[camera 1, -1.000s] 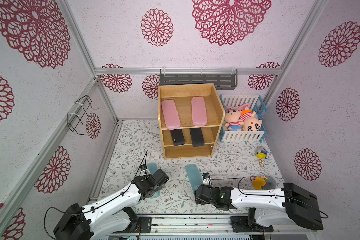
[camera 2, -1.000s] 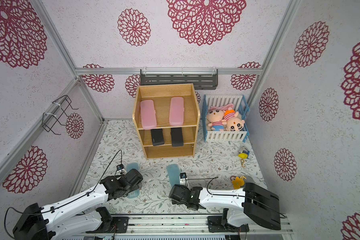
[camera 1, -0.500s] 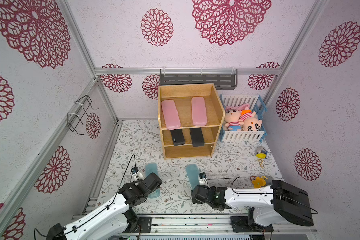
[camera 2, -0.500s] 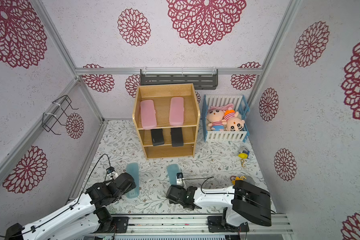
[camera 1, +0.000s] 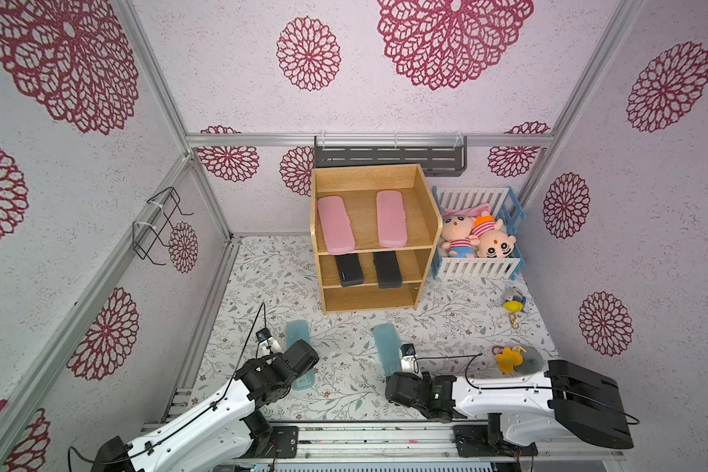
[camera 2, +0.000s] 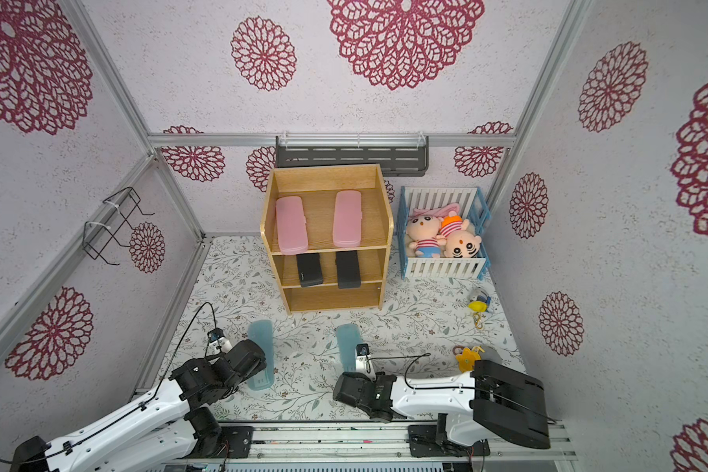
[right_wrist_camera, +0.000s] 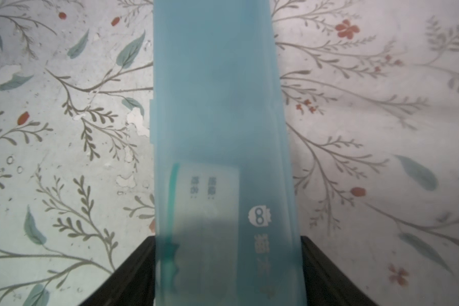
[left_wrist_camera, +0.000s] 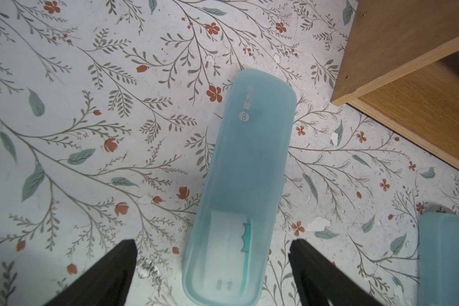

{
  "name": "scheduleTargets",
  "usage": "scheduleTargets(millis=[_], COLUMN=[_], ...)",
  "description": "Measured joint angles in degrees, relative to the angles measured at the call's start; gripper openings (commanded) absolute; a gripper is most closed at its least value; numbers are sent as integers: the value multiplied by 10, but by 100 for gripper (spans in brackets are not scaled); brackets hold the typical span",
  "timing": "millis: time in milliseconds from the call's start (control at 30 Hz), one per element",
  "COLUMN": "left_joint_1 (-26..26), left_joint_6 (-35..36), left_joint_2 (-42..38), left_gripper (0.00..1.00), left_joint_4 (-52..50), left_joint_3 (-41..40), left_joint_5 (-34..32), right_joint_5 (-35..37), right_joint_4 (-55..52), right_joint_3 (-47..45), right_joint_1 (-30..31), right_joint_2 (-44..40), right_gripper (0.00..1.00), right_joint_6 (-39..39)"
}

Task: Place the pencil cases on the shelf according to color
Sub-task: Pick up the pencil case from the center of the board, then place the pencil case on the shelf.

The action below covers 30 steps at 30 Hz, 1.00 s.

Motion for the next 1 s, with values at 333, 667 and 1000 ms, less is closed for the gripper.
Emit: scheduleTargets(millis=[333,667,1000], left_joint_1=[0,5,48], left_joint_6=[13,27,57], left_joint_2=[-12,30,51], left_gripper=[97,97,97], left_joint_4=[33,68,122], left_joint_3=[0,0,-35], left_joint_5=[-6,-13,2], right_joint_5=[12,-53,-54], right_joint_4=[38,133,178], right_joint_3=[3,136,188], right_joint_1=[-116,-239,-313], right_joint_2=[-106,128,218], right_gripper=[72,71,83], right_joint_6=[-78,-212,-247])
